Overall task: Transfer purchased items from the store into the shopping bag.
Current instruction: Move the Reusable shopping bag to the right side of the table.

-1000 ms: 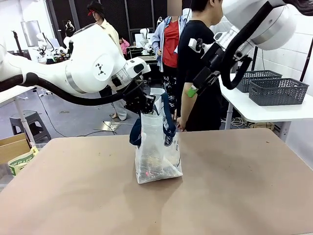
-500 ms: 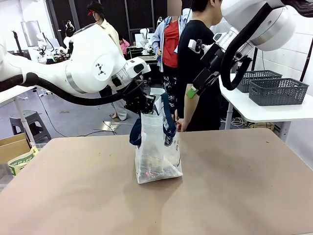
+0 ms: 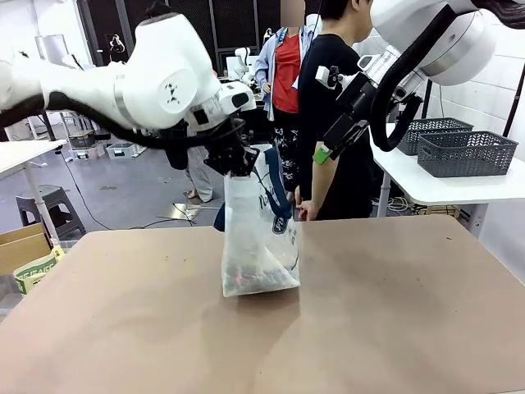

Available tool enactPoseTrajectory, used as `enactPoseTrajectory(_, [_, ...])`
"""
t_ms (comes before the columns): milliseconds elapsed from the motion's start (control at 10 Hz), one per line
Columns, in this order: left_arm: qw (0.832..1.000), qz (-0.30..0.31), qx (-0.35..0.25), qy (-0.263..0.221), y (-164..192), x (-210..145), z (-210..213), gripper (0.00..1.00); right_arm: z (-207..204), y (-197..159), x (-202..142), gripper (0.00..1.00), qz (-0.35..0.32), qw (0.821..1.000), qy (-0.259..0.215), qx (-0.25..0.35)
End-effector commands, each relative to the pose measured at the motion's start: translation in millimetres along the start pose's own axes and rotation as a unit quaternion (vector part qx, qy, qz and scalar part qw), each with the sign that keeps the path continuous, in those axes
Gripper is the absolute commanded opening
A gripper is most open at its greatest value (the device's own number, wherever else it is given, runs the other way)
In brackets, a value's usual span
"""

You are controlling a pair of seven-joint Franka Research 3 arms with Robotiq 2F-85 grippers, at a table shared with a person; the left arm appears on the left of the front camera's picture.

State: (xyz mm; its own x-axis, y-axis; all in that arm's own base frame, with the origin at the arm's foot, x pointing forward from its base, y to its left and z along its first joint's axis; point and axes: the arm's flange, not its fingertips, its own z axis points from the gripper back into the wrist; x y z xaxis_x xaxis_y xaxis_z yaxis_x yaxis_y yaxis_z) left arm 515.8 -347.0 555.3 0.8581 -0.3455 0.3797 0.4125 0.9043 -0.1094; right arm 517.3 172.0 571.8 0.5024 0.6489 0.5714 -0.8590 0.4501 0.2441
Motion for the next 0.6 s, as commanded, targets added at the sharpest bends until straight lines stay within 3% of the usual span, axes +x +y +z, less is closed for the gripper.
enactPoseTrajectory(0, [0.999, 0.006, 0.033, 0.037, -14, 47, 18, 0.00, 1, 2, 2, 1.00, -0.010, 1.000, -0.003, 0.007])
enactPoseTrajectory(200, [0.992, 0.003, 0.082, 0.099, -8, 66, 37, 0.00, 1, 2, 2, 1.00, -0.010, 1.000, -0.003, 0.007])
enactPoseTrajectory(500, [0.988, 0.015, 0.099, 0.116, 26, 67, 68, 0.00, 1, 2, 2, 1.00, -0.010, 1.000, -0.003, 0.007])
